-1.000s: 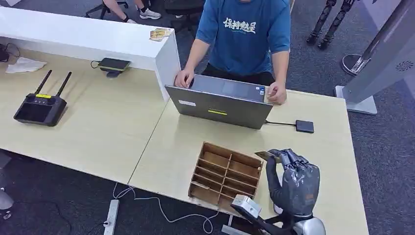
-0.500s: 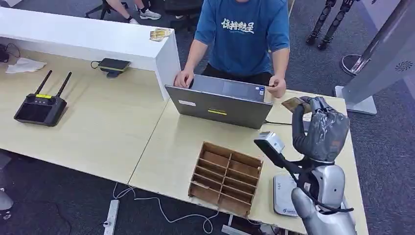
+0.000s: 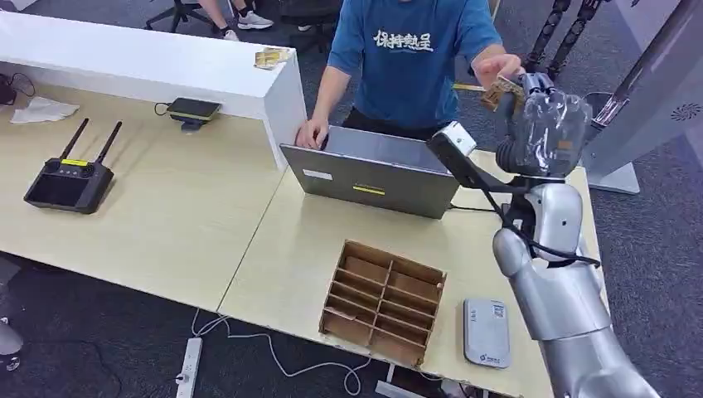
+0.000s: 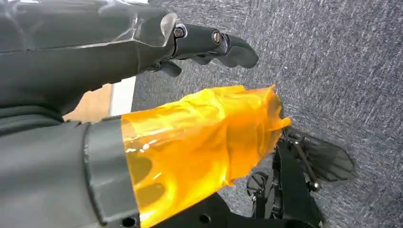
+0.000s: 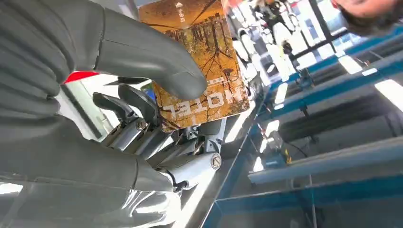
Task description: Pass the card to the sensor for recognition and then transmit it.
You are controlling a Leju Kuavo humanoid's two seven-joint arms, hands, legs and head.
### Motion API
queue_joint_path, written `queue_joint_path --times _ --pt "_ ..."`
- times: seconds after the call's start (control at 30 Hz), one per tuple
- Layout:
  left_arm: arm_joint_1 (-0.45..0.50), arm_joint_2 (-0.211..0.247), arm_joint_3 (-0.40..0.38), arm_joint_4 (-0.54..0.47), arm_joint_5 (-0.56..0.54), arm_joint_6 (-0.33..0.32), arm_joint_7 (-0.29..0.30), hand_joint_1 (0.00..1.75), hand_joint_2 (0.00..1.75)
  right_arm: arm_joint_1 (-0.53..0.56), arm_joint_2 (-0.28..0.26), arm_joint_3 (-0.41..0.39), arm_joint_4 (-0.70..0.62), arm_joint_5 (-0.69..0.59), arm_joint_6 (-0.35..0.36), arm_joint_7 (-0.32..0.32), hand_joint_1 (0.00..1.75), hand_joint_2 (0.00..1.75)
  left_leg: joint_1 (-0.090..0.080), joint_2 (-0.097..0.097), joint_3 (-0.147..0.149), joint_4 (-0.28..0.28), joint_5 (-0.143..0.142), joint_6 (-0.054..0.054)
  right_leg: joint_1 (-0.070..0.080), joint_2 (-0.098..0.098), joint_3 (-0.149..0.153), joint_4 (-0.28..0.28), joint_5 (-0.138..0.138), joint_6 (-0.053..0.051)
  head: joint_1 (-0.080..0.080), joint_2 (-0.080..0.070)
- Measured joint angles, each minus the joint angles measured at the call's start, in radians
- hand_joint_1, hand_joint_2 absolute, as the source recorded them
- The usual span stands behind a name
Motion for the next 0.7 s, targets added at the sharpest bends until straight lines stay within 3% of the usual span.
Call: queue_joint_path --times 0.23,0.7 --pt "-0.002 0.004 -0.024 0.001 -0.021 -0.003 0.009 0.00 0.00 -0.144 0.040 0.012 0.195 0.095 0.008 0.059 1.75 1.75 0.000 0.000 0.000 0.000 0.001 -0.001 0.000 0.000 0.000 0.000 0.001 0.000 0.000 0.000" --pt "-0.002 0.007 -0.032 0.001 -0.020 -0.002 0.017 0.00 0.00 -0.201 0.072 0.015 0.369 0.123 0.004 0.095 1.75 1.75 0.000 0.000 0.000 0.000 0.001 -0.001 0.000 0.000 0.000 0.000 0.000 0.000 0.000 0.000"
